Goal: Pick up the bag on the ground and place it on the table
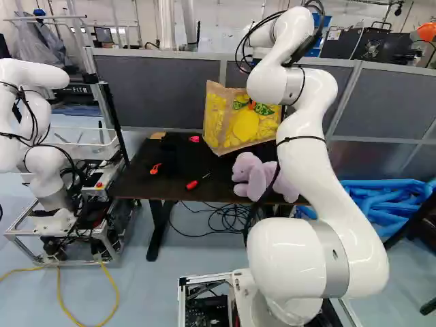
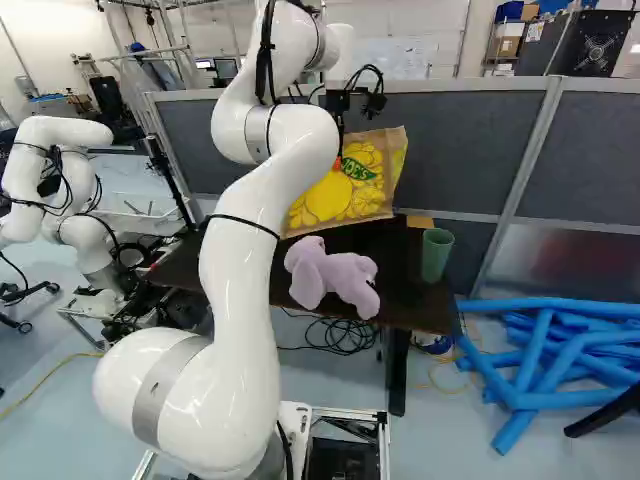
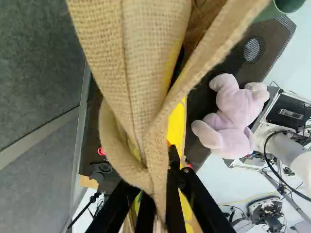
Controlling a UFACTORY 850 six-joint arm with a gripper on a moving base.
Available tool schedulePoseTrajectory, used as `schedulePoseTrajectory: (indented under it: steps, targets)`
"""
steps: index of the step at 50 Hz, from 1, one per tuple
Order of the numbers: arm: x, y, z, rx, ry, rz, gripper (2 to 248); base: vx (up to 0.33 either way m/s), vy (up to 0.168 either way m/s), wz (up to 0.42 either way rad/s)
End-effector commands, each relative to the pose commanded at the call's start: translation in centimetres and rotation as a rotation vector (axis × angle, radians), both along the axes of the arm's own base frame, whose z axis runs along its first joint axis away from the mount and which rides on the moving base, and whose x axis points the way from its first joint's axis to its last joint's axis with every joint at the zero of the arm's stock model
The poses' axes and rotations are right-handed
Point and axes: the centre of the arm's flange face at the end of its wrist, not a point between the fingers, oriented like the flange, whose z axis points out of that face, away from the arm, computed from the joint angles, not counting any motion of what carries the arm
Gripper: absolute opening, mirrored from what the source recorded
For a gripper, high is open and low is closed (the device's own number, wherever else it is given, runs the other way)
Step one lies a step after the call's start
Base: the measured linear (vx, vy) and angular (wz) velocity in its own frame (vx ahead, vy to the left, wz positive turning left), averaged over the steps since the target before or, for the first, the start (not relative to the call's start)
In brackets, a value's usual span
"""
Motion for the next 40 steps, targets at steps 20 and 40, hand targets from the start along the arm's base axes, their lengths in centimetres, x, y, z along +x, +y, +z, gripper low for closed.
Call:
schedulePoseTrajectory:
  steps: [20, 40]
  targets:
    - [-0.04, -0.20, -0.01, -0.033, 0.013, -0.207, 22, 0.000, 0.000, 0.000]
    - [-0.07, -0.38, -0.01, -0.059, 0.018, -0.309, 22, 0.000, 0.000, 0.000]
